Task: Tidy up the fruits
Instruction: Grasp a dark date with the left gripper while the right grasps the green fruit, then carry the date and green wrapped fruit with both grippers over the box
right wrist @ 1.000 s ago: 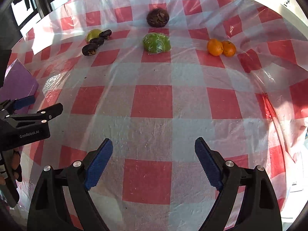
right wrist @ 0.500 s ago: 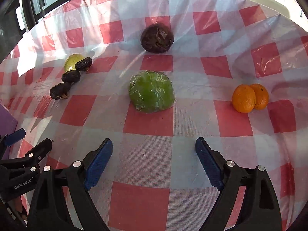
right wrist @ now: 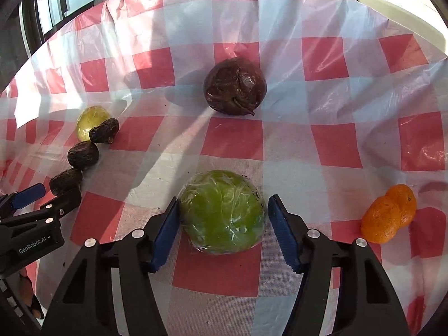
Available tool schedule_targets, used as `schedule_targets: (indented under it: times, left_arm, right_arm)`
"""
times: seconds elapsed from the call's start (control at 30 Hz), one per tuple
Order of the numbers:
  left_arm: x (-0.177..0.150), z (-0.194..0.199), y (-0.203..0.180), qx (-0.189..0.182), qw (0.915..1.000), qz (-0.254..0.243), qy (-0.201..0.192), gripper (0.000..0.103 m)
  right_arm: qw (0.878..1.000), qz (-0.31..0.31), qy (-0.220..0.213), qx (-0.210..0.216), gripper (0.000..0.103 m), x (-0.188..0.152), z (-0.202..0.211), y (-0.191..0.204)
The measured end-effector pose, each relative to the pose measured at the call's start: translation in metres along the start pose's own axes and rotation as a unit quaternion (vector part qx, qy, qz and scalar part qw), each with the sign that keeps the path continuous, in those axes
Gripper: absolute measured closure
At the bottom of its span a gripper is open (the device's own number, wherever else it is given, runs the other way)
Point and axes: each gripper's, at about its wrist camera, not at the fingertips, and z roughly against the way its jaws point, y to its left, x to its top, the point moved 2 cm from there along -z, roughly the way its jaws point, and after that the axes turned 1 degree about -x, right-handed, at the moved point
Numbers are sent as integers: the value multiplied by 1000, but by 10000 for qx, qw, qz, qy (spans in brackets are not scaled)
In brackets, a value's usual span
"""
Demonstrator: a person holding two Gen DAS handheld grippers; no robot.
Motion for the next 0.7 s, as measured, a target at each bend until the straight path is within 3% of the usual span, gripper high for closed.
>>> schedule_targets:
  times: [0.07,0.1,0.13,0.17,0.23,0.37,0.7]
  left_arm:
    - [7,-3,-6,-81,9999,-130,-68,26]
    - [9,-4,-10,-126,9996,-218,-102,34]
    - [11,-4,-13,-191,9992,-323,-123,47]
    - [13,-4,-19,-271,9983,-499,-131,68]
    - [13,-2,-31,-221,9964,-814,-51,68]
    - [-1,8,-41,-190,9948,-991,105,68]
    - [-76,66,-67,-282,9880,-1441,471,68]
  right_arm:
    - [10000,9,2,-8,40,-1,0,1]
    - [10000,7,1,-6,40,-1,0,1]
    - [10000,4,2,-1,40,-1,0,0]
    - [10000,-4,2,-1,40,-2,0,0]
    - [10000,-4,1,-2,40,-2,1,0]
    - [10000,-1,3,4,40,-1,0,0]
    - [10000,16,1,-26,40,-1,0,2]
